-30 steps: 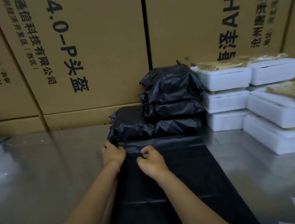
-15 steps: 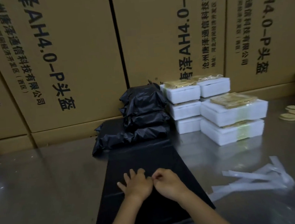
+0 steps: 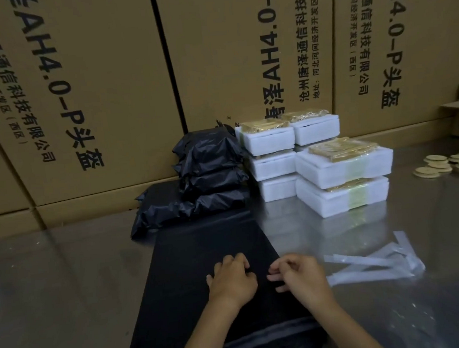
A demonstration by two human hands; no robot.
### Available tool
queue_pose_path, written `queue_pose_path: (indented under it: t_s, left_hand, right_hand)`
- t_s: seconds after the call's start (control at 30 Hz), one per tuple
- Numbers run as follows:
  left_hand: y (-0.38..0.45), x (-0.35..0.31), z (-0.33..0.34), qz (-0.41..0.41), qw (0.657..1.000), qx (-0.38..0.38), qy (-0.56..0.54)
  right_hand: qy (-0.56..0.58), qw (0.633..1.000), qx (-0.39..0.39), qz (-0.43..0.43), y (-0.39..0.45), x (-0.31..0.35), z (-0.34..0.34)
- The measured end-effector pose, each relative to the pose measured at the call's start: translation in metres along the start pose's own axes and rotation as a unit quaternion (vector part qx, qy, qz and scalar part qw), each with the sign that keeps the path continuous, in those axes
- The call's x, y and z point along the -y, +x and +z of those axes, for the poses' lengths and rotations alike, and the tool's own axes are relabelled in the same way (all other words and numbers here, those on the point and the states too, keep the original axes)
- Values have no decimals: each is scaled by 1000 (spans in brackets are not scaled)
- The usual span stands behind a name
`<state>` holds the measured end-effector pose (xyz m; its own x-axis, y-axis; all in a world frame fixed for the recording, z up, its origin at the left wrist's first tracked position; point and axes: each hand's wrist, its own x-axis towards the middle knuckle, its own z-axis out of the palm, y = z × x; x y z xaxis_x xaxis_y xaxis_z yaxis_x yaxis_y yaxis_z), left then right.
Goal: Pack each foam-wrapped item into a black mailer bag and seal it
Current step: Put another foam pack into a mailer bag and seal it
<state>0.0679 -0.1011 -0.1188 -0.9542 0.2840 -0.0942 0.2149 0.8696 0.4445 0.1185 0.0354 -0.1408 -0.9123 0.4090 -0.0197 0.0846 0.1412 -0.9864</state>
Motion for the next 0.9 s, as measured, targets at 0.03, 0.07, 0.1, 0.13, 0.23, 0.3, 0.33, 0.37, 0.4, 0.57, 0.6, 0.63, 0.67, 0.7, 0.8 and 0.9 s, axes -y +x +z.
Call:
queue_pose_path:
  t_s: [0.03,0.07,0.1,0.13,0.23,0.3,0.33,0.37,0.4,0.57,0.6,0.63,0.67,0.7,0.8,0.9]
  left_hand:
    - [3,-4,-1,-11,1000,-1,13]
    - [6,-9,-1,-21,999,-7,27]
    - [8,-15,1,-27,999,-16,41]
    - [10,-20,4,-26,998,-29,50]
    - [18,-36,19,16,996,-64,60]
    - [27,-46,26,31,995,-80,49]
    - [34,-51,27,28,995,-87,33]
    - [42,-56,28,21,995,-94,12]
    - [51,-63,28,16,995,-97,-16]
    - [101,-115,28,28,966,-48,-254]
    - [109,-128,27,22,954,-33,-297]
    - [118,-141,25,16,943,-14,-332]
    - [125,-153,23,16,933,8,-359]
    - [132,-163,19,20,924,27,-381]
    - [151,-189,4,26,885,66,-460]
    - [164,-210,-6,6,862,95,-498]
  right_hand:
    - [20,1000,-7,7,1,-2,-3]
    - [38,999,-14,14,2,-3,-5]
    - [48,998,-20,20,3,-4,-6]
    - [49,998,-26,21,4,-6,-6]
    - [29,999,-37,18,14,-10,-7]
    - [40,998,-34,25,21,-10,-10]
    - [56,998,-23,33,25,-11,-12]
    - [75,996,-12,43,27,-11,-13]
    - [92,994,-7,50,28,-12,-15]
    - [183,980,-53,64,42,-13,-29]
    - [252,963,-45,85,46,-11,-34]
    - [326,938,-31,109,50,-10,-39]
    - [396,908,-17,132,52,-9,-45]
    - [457,876,-7,151,53,-9,-50]
    - [580,797,3,169,51,-14,-68]
    - [630,759,3,164,50,-14,-75]
